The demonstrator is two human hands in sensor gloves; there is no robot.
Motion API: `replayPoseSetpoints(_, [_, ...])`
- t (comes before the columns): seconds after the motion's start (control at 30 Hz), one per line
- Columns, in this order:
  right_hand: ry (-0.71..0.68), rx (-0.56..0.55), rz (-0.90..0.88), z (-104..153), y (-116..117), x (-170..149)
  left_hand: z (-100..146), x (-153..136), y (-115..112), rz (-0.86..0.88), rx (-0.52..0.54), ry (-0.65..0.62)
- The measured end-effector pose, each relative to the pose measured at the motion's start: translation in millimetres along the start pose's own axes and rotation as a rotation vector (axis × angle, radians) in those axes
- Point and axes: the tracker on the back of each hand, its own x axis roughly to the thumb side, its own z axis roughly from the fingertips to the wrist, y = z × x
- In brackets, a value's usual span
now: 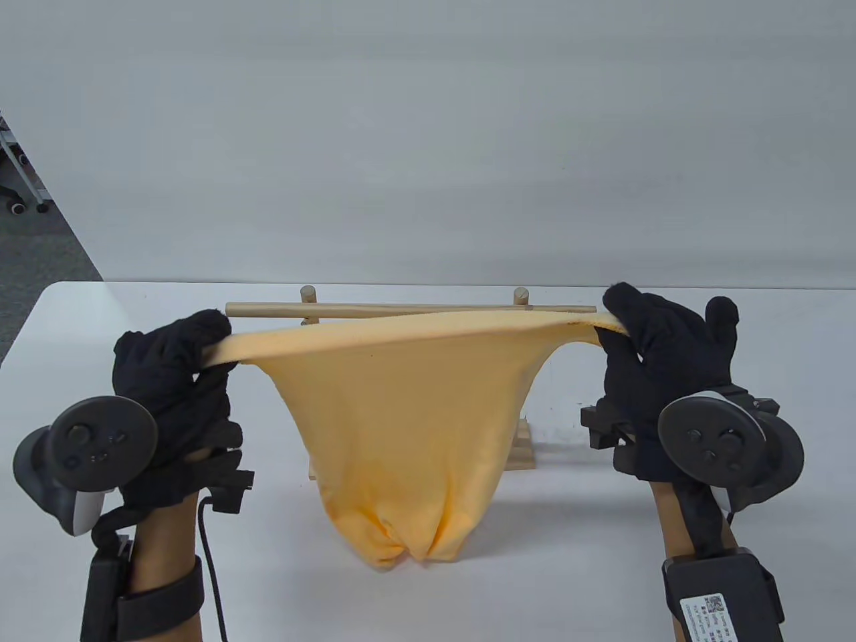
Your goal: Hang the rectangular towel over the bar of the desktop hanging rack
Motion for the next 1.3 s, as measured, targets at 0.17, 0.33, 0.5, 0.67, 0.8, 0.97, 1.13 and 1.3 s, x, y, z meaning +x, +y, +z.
replayPoseSetpoints(0.17, [0.049,0.015,0.008,-15,9,-2,-23,3,-3,-0.017,-0.019,0.055])
replayPoseSetpoints(0.33, [0.112,0.092,0.091,-26,27,-8,-43,-2,-18,0.063,-0.082,0.121])
replayPoseSetpoints(0.5, [0.153,0.171,0.148,-28,46,-20,-58,-18,-35,0.198,-0.204,0.229])
replayPoseSetpoints(0.67, [0.189,0.217,0.137,-23,61,-37,-61,-40,-49,0.396,-0.24,0.308])
replayPoseSetpoints(0.8, [0.232,0.244,0.071,-22,64,-47,-59,-58,-59,0.608,-0.26,0.414])
replayPoseSetpoints(0.97, [0.248,0.333,0.085,-20,73,-58,-47,-89,-84,1.104,-0.377,0.57])
replayPoseSetpoints(1.13, [0.259,0.381,0.078,-8,85,-68,-39,-102,-101,1.307,-0.457,0.565])
replayPoseSetpoints(1.3, [0.258,0.403,0.081,0,91,-72,-37,-103,-102,1.311,-0.468,0.579])
